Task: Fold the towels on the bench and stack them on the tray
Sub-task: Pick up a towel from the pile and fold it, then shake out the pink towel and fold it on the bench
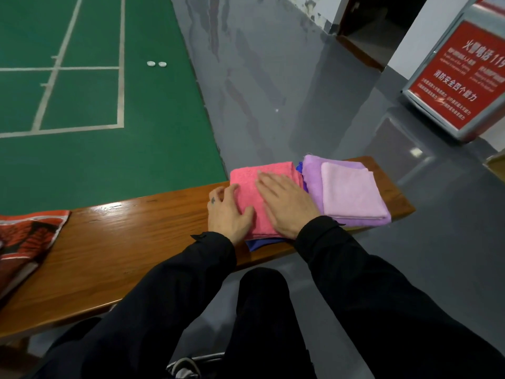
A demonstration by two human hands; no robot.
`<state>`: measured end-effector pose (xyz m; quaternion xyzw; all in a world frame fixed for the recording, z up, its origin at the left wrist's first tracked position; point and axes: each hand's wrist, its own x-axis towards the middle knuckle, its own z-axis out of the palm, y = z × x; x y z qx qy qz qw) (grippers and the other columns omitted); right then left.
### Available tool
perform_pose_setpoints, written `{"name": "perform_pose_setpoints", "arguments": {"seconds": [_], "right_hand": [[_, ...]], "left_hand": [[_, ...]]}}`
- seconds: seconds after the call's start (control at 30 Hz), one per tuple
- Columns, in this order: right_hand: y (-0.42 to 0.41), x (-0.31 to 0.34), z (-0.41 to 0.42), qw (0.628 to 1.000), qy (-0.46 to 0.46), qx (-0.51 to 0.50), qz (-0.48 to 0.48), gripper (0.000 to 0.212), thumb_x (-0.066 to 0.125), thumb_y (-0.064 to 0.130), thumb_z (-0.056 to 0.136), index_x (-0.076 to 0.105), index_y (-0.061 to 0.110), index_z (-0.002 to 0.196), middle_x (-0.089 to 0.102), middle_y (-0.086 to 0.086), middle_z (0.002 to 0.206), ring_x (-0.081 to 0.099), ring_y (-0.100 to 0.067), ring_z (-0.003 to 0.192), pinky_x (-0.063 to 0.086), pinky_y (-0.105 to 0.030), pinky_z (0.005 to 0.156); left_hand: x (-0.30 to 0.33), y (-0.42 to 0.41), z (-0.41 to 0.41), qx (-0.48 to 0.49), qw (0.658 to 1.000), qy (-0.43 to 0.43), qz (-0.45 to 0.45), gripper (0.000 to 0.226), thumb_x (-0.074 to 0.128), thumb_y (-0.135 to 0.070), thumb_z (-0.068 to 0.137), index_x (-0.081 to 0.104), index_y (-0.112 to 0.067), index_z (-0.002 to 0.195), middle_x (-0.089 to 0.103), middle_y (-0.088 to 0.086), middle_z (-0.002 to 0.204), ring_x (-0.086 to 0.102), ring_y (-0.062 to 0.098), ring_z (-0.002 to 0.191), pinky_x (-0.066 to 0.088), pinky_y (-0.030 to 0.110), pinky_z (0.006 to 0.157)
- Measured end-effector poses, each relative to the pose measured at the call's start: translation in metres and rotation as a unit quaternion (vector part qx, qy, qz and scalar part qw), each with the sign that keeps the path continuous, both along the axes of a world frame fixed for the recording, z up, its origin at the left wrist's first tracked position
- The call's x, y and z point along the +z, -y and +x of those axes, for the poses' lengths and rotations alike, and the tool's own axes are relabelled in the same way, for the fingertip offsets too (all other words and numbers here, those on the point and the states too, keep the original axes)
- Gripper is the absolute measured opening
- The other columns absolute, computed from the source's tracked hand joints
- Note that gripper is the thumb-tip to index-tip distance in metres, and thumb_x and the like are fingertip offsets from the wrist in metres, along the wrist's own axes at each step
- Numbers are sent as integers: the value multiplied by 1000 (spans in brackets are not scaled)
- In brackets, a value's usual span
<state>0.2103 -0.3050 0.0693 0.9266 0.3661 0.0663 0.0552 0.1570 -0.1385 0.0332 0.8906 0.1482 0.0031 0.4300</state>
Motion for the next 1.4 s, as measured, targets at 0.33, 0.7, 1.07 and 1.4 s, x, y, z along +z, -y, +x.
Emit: {"name": "perform_pose_setpoints", "arguments": {"seconds": [0.33,0.7,1.07,1.4], "right_hand": [[-21,10,-16,989,-76,-84,97,33,45,30,103,68,15,121,68,-3,125,60,-25,115,47,-41,99],[-160,26,-73,889,-299,-76,338,16,61,32,96,76,26,92,76,6,90,69,-17,88,57,-39,82],[-251,10,-162,849,-419,62,315,10,64,25,100,74,27,101,67,22,88,60,4,83,41,-11,68],[-216,12,-160,871,-424,22,246,15,59,31,102,73,29,105,67,20,93,61,1,87,42,-17,72]], "left_hand": [[2,1,-3,-70,998,7,3,67,30,-50,103,27,-13,159,13,23,167,6,35,156,3,40,125],[26,-109,-85,99,970,112,-192,35,42,-39,104,71,-19,109,74,-1,102,71,14,93,59,43,87],[33,-321,-229,341,900,-60,265,32,58,-20,91,69,-9,119,68,17,121,61,37,113,48,46,99],[21,-376,-238,292,873,-221,320,30,51,-22,102,68,-8,122,66,21,122,63,40,112,47,54,101]]}}
